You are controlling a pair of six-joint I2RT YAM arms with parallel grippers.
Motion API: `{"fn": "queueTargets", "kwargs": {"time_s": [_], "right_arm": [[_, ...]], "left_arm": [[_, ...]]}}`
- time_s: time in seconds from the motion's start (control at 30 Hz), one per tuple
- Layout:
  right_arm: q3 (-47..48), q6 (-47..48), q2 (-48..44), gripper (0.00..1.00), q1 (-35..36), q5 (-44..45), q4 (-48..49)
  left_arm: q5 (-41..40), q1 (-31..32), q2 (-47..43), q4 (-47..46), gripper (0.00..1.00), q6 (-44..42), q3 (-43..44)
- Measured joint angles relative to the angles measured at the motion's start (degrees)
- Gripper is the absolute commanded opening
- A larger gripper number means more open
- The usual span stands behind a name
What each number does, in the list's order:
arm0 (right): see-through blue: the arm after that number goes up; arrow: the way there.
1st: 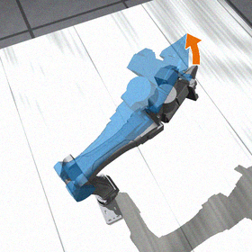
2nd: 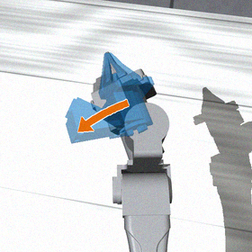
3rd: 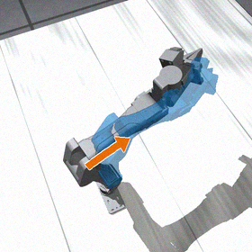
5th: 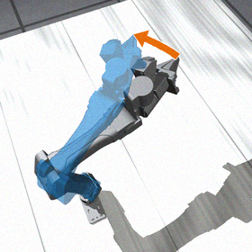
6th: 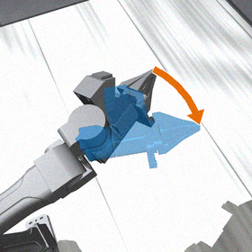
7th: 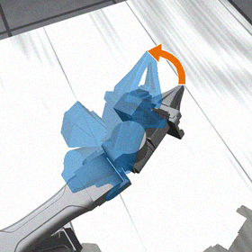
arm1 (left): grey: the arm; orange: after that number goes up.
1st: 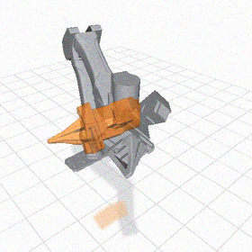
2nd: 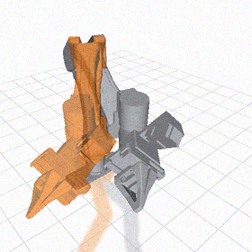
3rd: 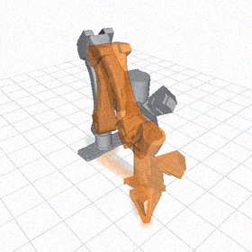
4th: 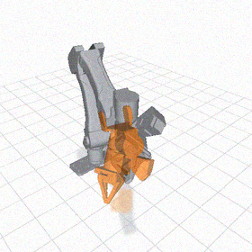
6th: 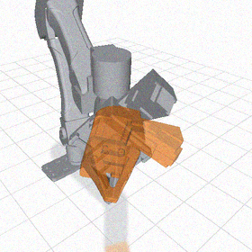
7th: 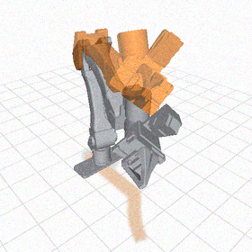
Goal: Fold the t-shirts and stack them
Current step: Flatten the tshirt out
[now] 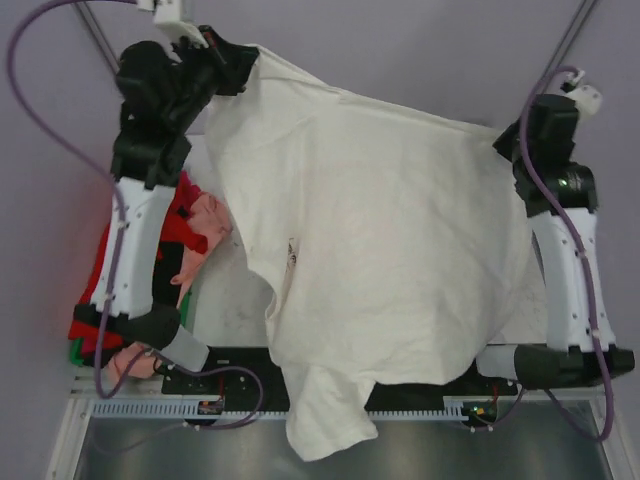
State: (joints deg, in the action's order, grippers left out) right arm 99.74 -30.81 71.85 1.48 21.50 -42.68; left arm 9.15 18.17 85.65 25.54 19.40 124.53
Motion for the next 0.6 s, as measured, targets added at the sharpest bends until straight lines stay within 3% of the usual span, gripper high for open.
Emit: {"fn": "queueTargets", "kwargs": {"time_s": [0.03,0.07,0.1,0.13,0.17,0.2,0.3,0.4,0.6], "right_arm": [[-2.8,-0.1,4.3,0.04,0.0,0.7,0.8],[-4.8,-0.1,9.2,0.32,0.0,1.1,1.2],[-5.7,-0.3,13.7,0.49,-0.1,1.2,1.2],[-6.1,-0.3,18.4,0.68,-0.2,1.3,0.9],[-6.1,-0.7,22.6,0.91,-0.3,1.3,0.7],[-6.0,-0.8,26.0,0.98,-0.4,1.2,0.5],[-6.7,-0.5,29.3,0.98,-0.5,0.9,-0.7],[-9.1,-0.4,25.7,0.98,-0.5,0.6,0.6],[-21.3,-0.8,10.2,0.98,1.2,-4.7,6.7]], "left_arm": [[0.3,-1.9,5.8,0.0,0.38,0.2,-0.5],[0.8,-3.6,11.9,-0.3,0.50,0.5,-0.3],[1.2,-5.0,17.9,0.0,0.68,1.0,0.6],[2.0,-6.1,23.8,0.4,0.99,1.2,1.8],[3.3,-7.2,30.6,1.2,1.00,1.8,3.8],[4.5,-8.0,36.5,2.7,1.00,2.8,5.9],[7.8,-9.7,49.2,7.9,1.00,3.9,9.3],[9.4,-9.9,50.9,13.1,1.00,4.6,5.2],[8.3,-7.1,31.3,11.6,1.00,4.6,-18.0]]}}
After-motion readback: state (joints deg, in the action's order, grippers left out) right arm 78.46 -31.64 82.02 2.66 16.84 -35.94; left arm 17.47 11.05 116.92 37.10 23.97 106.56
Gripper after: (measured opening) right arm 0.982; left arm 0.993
